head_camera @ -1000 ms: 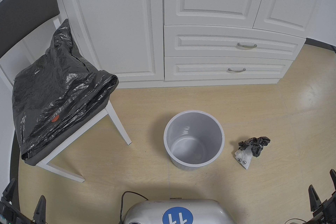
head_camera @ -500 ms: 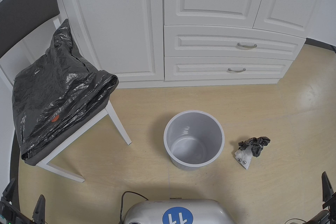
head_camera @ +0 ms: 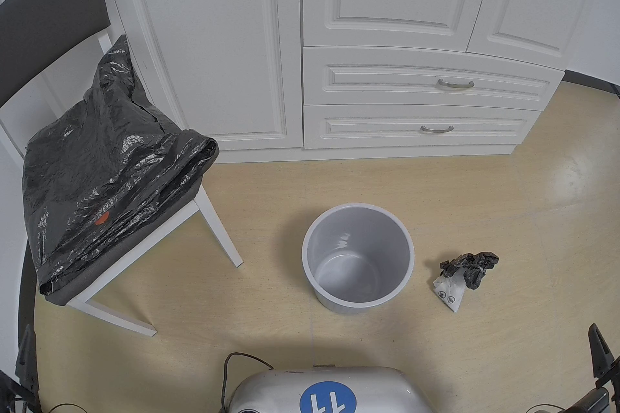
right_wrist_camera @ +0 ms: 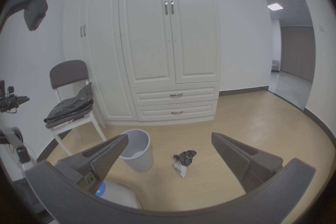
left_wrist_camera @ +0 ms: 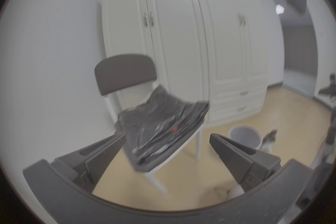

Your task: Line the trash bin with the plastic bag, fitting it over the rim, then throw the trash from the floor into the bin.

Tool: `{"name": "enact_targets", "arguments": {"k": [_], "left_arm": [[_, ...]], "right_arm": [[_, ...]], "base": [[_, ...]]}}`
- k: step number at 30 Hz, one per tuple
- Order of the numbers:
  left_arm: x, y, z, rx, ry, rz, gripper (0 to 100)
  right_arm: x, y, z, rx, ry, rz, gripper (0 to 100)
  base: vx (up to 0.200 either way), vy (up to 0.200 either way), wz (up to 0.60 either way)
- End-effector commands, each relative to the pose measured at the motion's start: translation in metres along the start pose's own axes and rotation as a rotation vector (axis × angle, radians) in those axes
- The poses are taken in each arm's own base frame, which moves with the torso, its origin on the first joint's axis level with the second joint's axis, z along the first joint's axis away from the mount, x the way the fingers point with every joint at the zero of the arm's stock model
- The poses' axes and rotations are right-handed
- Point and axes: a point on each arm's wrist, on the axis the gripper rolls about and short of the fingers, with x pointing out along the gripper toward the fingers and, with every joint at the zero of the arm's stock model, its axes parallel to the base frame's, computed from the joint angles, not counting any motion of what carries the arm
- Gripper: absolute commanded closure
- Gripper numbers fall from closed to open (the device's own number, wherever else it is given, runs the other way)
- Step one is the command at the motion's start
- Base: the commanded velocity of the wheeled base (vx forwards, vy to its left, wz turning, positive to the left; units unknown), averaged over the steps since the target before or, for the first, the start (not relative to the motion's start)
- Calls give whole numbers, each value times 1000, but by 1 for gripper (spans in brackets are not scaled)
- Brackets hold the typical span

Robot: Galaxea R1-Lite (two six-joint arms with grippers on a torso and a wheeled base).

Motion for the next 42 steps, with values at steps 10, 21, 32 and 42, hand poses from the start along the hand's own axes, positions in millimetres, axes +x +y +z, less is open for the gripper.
{"name": "enact_targets", "arguments": {"k": [10, 21, 32, 42], "left_arm": [[122, 13, -5, 255, 710, 299, 0], [127, 37, -35, 313, 747, 201, 0], [113, 65, -42, 206, 691, 136, 0], [124, 75, -44, 188, 708, 122, 0]], "right_arm": [[101, -5, 51, -75, 299, -10, 0], [115, -6, 47, -79, 335, -46, 0], [124, -5, 49, -2, 346, -42, 0], [125, 1, 50, 53, 347, 13, 0]], "base": [[0, 0, 0], [0, 0, 0], [0, 0, 0], [0, 0, 0]]}}
